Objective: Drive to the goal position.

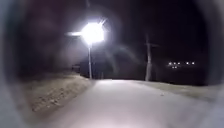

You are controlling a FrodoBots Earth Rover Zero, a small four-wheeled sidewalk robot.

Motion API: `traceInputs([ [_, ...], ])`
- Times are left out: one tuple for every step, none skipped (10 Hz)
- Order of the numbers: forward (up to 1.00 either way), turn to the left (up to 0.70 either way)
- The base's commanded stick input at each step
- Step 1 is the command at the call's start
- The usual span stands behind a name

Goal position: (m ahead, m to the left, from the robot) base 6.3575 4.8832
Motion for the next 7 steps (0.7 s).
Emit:
traceInputs([
  [0.70,0.00],
  [0.70,0.00],
  [0.70,0.00],
  [0.70,0.00],
  [0.70,0.00],
  [0.70,0.00],
  [0.70,0.00],
])
